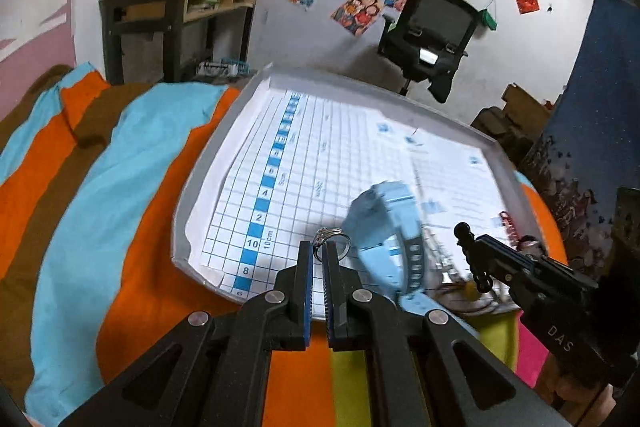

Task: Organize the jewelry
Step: 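Carry the ring and black chain keyring into the tray and open both tools, then withdraw both tools from the tray back toward the remaining silver rings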

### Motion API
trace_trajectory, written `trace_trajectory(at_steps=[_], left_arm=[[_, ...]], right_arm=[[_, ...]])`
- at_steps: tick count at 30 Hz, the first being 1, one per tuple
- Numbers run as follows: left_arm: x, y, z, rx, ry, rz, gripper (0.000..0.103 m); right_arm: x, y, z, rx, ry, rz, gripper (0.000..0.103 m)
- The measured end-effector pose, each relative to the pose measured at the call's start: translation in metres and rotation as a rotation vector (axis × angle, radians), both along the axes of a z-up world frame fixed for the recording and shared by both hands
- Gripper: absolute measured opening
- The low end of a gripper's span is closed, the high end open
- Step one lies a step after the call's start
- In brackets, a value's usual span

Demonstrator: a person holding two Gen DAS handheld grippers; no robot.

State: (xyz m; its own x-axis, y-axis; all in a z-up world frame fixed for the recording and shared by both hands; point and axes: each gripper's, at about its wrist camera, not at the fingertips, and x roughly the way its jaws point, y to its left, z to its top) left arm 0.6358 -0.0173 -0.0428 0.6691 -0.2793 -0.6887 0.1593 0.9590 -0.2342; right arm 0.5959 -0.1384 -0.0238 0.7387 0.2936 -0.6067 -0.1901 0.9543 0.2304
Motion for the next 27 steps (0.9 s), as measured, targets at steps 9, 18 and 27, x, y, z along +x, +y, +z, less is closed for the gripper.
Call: trace_trajectory(at_steps=[9,18,27], left_arm=[[-0.009,0.002,-0.011,-0.040,0.015,0.026,0.010],[-0.074,0.014,0.032,-0.056,-0.143,0.132,0.080],[-0.204,0.016,0.100,0.013,-0.409,0.234,0.103]], right_arm=[[-0.001,0.002,-0.006,-0.045,0.008,-0.016,0.010],[-0.063,-0.017,0.052,-0.061,-0.140,-0.076,0.038],[-0.185,-0.047,0.121,-0.018,-0.338,-0.134,0.093]])
